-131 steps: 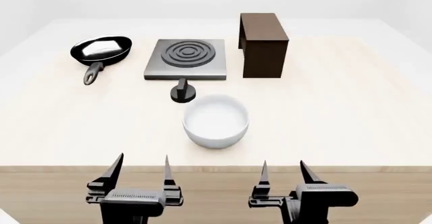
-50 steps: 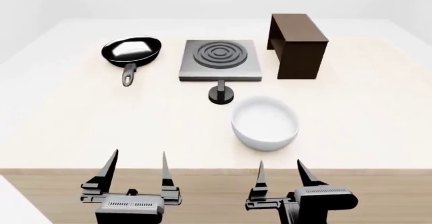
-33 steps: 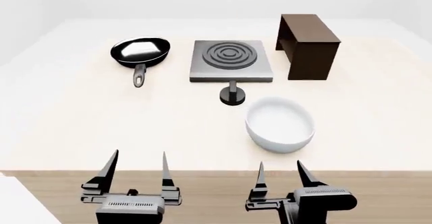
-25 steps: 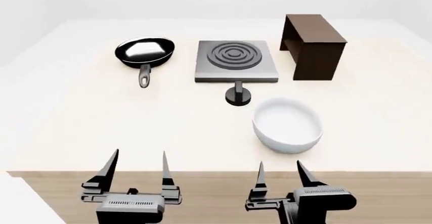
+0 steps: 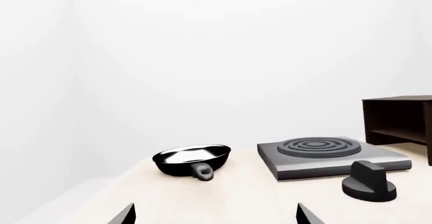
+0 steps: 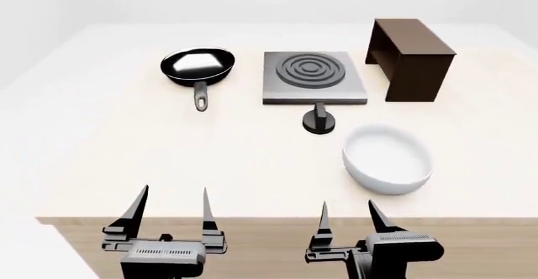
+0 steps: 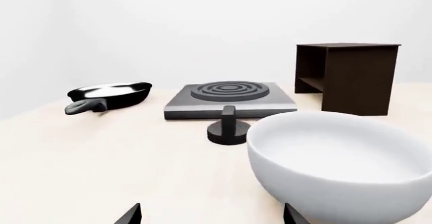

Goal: Turn on the stove.

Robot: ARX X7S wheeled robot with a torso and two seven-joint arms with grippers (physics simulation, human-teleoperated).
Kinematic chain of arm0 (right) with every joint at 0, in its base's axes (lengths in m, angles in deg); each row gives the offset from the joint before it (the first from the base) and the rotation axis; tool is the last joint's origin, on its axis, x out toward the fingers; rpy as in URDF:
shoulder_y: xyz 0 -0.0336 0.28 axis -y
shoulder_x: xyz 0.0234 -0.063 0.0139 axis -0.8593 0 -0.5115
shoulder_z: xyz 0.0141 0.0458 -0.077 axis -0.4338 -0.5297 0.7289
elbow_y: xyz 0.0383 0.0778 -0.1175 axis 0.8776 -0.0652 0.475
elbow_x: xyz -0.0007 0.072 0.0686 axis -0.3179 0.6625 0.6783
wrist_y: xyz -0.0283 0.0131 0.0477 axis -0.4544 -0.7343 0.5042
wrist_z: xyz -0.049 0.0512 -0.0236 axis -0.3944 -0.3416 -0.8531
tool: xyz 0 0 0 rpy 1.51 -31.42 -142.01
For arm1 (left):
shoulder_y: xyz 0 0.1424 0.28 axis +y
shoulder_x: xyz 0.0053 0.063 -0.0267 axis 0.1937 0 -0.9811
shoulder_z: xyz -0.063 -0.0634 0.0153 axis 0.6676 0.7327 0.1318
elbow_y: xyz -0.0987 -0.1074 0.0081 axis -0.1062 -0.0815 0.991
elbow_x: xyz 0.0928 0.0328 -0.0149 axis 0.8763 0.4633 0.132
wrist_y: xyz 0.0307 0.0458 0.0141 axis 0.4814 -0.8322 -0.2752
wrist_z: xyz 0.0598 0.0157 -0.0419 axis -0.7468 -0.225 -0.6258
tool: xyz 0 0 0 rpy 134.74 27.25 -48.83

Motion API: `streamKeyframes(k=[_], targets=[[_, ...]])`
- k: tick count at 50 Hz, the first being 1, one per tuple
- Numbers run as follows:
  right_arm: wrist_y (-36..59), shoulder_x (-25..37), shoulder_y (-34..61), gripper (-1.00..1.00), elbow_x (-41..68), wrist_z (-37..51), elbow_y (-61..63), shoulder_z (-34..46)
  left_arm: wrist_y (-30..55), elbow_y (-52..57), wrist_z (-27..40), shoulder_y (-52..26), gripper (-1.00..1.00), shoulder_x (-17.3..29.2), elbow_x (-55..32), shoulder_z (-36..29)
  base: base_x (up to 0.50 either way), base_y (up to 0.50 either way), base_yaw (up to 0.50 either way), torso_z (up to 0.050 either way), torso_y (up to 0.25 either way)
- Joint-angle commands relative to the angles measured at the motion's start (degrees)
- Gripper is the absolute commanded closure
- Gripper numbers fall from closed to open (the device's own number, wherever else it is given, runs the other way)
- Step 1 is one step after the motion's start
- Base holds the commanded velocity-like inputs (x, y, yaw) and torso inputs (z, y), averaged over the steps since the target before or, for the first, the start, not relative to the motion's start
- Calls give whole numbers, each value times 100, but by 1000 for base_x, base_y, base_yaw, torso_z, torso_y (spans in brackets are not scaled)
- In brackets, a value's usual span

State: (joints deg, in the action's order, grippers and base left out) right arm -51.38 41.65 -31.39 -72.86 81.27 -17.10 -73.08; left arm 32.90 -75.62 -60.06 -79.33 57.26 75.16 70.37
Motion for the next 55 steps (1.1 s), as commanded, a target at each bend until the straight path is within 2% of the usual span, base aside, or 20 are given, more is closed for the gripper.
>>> streamKeyframes(k=[1, 30, 55], targets=[[-17, 35, -8, -100, 21, 37, 31, 46, -23, 5, 49, 20, -100, 32, -9, -45, 31, 184, 0, 0, 0], [22, 97, -10, -100, 11, 202, 207, 146, 11, 181, 197, 78, -100, 130, 52, -166, 48, 208, 0, 0, 0], [-193, 157, -4, -100, 110, 143, 94, 241, 64, 174, 284, 19, -100, 181, 62, -265, 77, 0, 0, 0, 0]])
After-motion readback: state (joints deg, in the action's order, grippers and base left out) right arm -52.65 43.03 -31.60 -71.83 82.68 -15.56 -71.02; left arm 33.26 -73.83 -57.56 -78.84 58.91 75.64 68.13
